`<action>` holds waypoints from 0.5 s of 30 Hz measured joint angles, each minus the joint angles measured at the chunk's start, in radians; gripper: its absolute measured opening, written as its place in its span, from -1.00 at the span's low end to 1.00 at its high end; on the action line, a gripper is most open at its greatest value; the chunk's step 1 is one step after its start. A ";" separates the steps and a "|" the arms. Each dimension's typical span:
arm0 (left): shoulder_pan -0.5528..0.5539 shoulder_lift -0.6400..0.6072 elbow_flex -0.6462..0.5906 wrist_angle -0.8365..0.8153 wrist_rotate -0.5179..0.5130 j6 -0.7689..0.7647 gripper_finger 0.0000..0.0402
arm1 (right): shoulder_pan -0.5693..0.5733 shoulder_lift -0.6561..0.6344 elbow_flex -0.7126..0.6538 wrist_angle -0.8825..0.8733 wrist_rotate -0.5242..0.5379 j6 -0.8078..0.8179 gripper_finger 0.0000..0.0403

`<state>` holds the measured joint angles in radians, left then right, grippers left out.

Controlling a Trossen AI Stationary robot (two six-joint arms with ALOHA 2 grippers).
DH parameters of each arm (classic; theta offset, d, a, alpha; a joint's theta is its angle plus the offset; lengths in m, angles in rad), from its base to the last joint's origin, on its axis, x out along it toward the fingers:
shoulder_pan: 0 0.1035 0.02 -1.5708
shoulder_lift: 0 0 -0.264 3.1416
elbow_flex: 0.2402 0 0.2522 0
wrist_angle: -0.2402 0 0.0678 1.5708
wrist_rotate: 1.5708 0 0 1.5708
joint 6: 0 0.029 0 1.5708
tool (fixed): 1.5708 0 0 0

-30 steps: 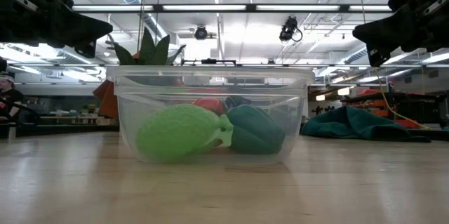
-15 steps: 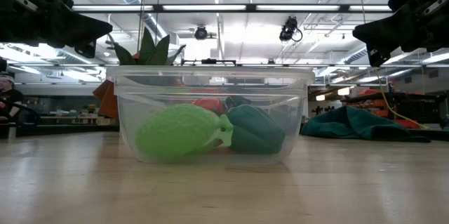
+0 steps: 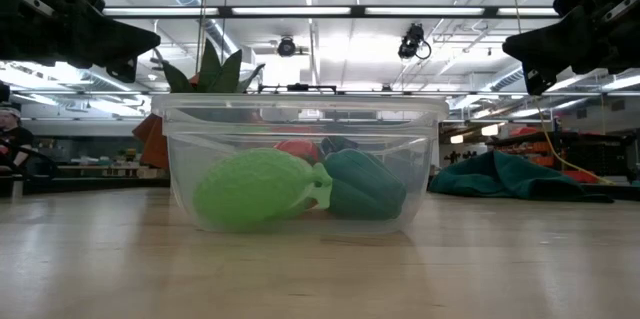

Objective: Pick and placing Produce into tupperware
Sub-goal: Return to Home Position

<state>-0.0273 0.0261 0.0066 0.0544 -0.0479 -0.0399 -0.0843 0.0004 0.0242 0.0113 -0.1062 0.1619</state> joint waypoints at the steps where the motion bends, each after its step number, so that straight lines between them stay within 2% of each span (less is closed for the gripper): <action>1: 0.000 0.000 0.000 0.000 0.000 0.000 -0.86 | 0.000 0.000 0.000 0.000 0.000 0.000 -1.00; 6: 0.000 0.000 0.000 0.000 0.000 0.000 -0.88 | 0.000 0.000 0.000 0.000 0.000 0.000 -1.00; 15: 0.000 0.000 0.000 0.000 0.000 0.000 -0.82 | 0.000 0.000 0.000 0.000 0.000 0.000 -1.00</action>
<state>-0.0273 0.0261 0.0065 0.0544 -0.0479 -0.0397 -0.0842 0.0002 0.0242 0.0113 -0.1062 0.1619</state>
